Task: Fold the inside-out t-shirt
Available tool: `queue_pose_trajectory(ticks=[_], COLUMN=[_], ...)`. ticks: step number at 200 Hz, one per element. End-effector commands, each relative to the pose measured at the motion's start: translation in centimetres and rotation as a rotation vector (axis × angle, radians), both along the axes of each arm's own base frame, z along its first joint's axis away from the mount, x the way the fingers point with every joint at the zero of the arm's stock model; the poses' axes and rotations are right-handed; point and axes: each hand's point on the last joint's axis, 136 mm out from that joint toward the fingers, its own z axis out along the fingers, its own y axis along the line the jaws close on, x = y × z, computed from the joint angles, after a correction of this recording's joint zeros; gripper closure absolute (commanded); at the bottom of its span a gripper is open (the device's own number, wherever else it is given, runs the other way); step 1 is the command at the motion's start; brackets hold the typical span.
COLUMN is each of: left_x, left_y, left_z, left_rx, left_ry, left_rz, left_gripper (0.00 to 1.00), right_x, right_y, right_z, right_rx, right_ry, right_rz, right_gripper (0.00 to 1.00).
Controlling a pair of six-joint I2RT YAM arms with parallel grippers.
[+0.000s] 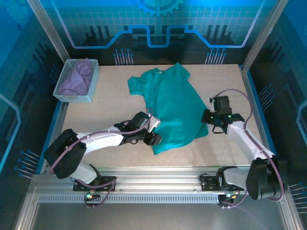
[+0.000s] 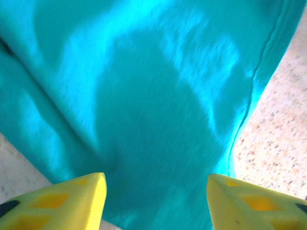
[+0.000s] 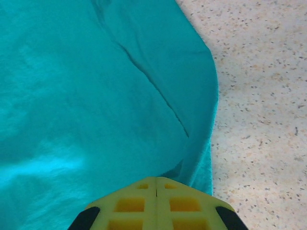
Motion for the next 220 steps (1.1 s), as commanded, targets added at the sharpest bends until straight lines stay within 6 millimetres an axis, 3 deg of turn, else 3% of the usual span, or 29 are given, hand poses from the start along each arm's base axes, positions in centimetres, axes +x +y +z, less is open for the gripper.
queue_pose_trajectory(ticks=[1,27,32,52,73,98,127,172,188,220], left_x=[1.1,2.0,2.1,2.0,2.0,2.6,3.7,4.6,4.9,5.4], left_y=[-2.7,-5.9,-6.9,-10.7,-13.9,-15.9,-16.4,-14.8,-14.3,-13.6], left_z=[4.4,5.4,5.7,6.5,6.9,6.5,4.6,-0.3,-0.7,0.3], left_rx=[-0.096,-0.081,-0.095,-0.135,-0.171,-0.194,-0.129,0.033,0.048,-0.002], left_ry=[-0.135,-0.207,-0.216,-0.246,-0.28,-0.301,-0.337,-0.341,-0.352,-0.365], left_rz=[-0.058,-0.119,-0.134,-0.193,-0.219,-0.205,-0.164,-0.141,-0.115,-0.057], left_gripper=[0.34,0.31,0.3,0.22,0.2,0.19,0.18,0.25,0.35,0.61], right_x=[0.8,0.2,0.6,0.2,0.1,0.2,0.3,0.5,0.6,0.7], right_y=[0.8,1.1,1.2,1.5,1.9,2.1,2.3,1.9,1.6,0.5], right_z=[1.8,4.1,5.6,7.5,8.4,9.1,9.6,10.2,10.1,8.7], right_rx=[0.044,0.045,0.047,0.064,0.088,0.103,0.112,0.103,0.094,0.043], right_ry=[-0.042,-0.068,-0.099,-0.118,-0.123,-0.13,-0.135,-0.146,-0.145,-0.105], right_rz=[0.038,0.077,0.082,0.099,0.115,0.121,0.129,0.12,0.112,0.072], right_gripper=[1.0,1.0,1.0,1.0,1.0,1.0,1.0,1.0,1.0,1.0])
